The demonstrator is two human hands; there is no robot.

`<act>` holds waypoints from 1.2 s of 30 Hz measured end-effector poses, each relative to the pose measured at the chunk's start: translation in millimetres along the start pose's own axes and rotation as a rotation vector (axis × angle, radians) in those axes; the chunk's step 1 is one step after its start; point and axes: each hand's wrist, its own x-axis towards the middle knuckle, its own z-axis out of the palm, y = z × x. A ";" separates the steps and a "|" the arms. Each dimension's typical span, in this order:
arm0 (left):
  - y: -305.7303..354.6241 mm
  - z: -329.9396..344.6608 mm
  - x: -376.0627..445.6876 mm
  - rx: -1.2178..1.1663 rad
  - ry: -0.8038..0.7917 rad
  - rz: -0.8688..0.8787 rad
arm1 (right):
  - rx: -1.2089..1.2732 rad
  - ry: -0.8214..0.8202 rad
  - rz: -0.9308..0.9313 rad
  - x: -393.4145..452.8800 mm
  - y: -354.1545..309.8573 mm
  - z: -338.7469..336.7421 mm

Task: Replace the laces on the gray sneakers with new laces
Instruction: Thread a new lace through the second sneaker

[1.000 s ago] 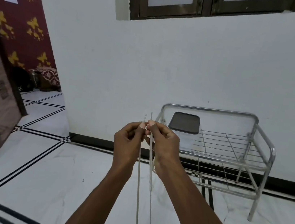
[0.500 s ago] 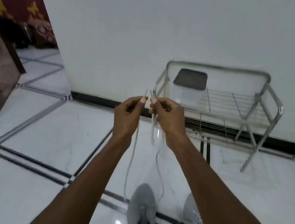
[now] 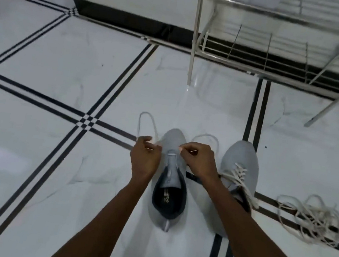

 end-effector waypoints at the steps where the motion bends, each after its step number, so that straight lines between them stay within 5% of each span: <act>1: -2.0 2.6 -8.3 0.039 -0.016 0.022 | -0.016 -0.002 -0.011 -0.8 1.7 1.1; 9: -20.3 11.8 -34.1 0.336 -0.089 0.224 | -0.158 -0.083 -0.164 -2.5 13.4 16.1; 21: -47.5 -6.4 -21.7 -0.061 -0.192 0.025 | -0.370 -0.165 -0.209 -13.0 12.2 33.5; 36: -47.0 -8.1 -18.5 0.027 -0.259 0.166 | -0.600 -0.287 -0.293 -9.4 1.2 31.9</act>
